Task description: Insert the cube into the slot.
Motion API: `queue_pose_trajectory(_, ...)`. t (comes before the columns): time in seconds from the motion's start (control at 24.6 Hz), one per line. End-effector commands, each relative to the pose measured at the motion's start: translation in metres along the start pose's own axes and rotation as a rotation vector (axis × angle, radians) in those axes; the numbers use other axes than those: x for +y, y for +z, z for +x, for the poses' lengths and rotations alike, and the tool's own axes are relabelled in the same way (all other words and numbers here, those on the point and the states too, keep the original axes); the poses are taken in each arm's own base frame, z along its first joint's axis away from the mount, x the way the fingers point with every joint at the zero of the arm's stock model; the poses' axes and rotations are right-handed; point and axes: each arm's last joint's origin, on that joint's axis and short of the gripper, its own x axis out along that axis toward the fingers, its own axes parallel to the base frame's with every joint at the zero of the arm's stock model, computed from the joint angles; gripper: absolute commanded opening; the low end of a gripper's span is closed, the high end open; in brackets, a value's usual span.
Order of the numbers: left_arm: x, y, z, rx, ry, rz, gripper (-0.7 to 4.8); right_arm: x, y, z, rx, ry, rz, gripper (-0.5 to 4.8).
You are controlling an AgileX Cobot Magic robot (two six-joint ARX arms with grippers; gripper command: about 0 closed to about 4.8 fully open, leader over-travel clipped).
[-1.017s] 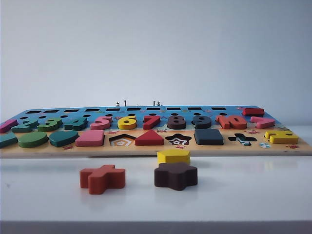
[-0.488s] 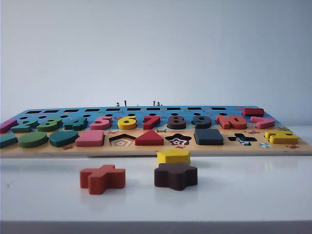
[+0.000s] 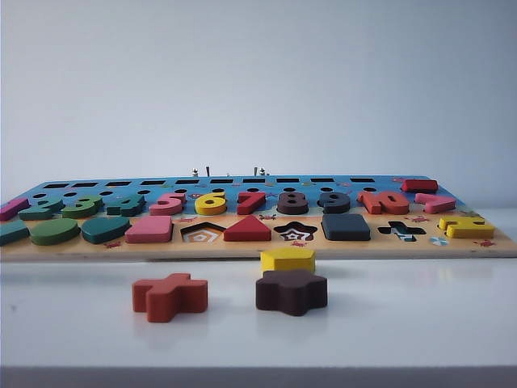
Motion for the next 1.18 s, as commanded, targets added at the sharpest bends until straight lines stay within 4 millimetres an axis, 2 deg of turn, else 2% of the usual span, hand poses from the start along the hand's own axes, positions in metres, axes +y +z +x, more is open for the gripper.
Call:
queue_pose_trajectory(0.04,0.0004,0.0030,-0.0003,-0.020,0.001,-0.006,0.20,-0.0004,-0.0043,-0.0002,0.043,-0.007,0.003,-0.03)
queue_pose_trajectory(0.08,0.0004,0.0030,-0.0003,-0.020,0.001,-0.006,0.20,0.0003,-0.0057,-0.0003,0.060,0.019,0.053,-0.03)
queue_pose_trajectory(1.18,0.0008,0.0030,-0.0003,-0.020,0.006,-0.006,0.20,0.0005,-0.0056,-0.0003,0.059,0.024,0.054,-0.03)
